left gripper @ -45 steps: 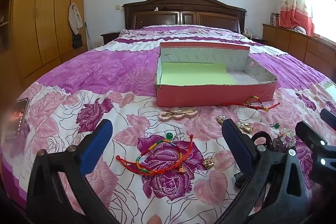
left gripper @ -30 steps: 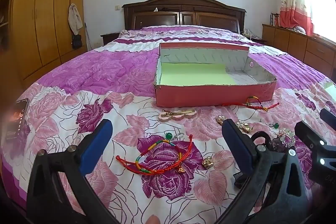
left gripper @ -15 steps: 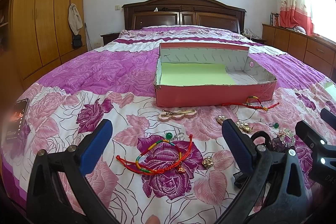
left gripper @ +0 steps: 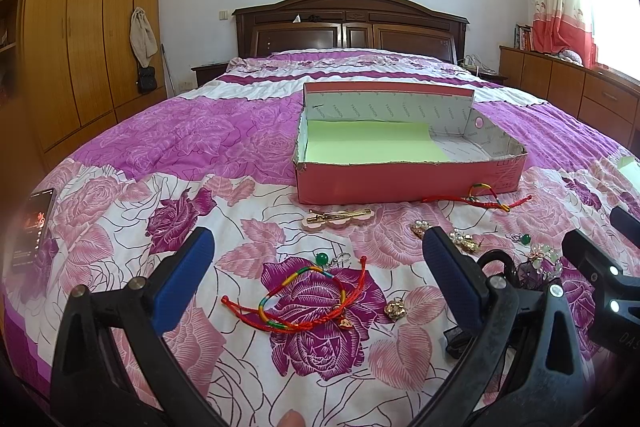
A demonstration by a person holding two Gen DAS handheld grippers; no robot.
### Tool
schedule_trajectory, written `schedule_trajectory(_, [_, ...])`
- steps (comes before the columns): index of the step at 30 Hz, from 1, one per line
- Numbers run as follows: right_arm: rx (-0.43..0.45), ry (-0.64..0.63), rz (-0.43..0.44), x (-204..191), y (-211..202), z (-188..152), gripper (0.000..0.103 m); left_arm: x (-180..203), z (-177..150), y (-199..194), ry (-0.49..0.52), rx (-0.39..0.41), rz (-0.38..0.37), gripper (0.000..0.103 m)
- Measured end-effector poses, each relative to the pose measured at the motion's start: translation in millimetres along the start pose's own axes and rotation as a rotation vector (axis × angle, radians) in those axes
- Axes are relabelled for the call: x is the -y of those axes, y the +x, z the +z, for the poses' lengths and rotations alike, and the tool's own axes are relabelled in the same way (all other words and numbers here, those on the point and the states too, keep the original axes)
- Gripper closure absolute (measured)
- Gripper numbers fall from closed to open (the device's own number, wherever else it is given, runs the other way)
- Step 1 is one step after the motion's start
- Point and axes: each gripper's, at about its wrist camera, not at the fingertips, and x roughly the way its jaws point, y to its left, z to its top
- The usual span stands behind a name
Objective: Organize jewelry
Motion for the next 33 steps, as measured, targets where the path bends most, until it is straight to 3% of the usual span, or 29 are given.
schedule_trajectory(33, [0.000, 0.000, 0.000, -0.5, 0.7, -0.3, 0.000, 2.1, 2.0, -4.4, -0.001, 0.000, 0.000, 0.006])
